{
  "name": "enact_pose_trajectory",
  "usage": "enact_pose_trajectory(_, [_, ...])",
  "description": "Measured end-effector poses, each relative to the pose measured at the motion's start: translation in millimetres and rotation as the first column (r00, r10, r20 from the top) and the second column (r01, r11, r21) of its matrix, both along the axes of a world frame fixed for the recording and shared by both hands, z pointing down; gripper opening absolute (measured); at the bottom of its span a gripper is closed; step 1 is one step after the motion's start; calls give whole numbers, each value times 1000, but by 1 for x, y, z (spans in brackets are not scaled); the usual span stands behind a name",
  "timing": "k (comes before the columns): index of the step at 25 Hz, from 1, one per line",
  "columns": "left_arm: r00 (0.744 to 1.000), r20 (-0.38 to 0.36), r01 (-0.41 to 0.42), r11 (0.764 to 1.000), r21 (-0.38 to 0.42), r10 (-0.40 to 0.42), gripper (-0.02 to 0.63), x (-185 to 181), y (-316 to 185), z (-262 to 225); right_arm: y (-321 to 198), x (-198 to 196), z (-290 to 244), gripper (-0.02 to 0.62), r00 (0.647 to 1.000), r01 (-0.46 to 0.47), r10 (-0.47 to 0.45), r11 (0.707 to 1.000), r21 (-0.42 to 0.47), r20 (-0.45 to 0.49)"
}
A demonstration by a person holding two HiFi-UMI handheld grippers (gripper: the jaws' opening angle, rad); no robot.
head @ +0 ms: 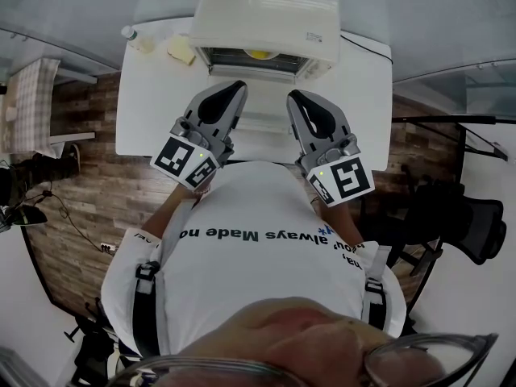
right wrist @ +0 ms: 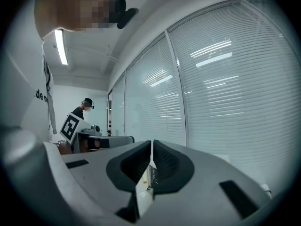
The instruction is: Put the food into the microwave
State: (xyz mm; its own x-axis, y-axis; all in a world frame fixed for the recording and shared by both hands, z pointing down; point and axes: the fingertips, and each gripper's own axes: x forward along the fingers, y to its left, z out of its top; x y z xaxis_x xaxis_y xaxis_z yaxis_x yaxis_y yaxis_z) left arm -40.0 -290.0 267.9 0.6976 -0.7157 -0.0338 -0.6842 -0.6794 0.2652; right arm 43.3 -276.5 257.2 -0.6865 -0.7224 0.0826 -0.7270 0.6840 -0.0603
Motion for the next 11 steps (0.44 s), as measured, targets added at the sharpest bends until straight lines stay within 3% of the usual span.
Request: enact_pose_trajectory(11, [1000,-4,-4,1000,-3,4,12,1,1,2,1,-1,-1,20,1000,-2,2,1000,5,-3])
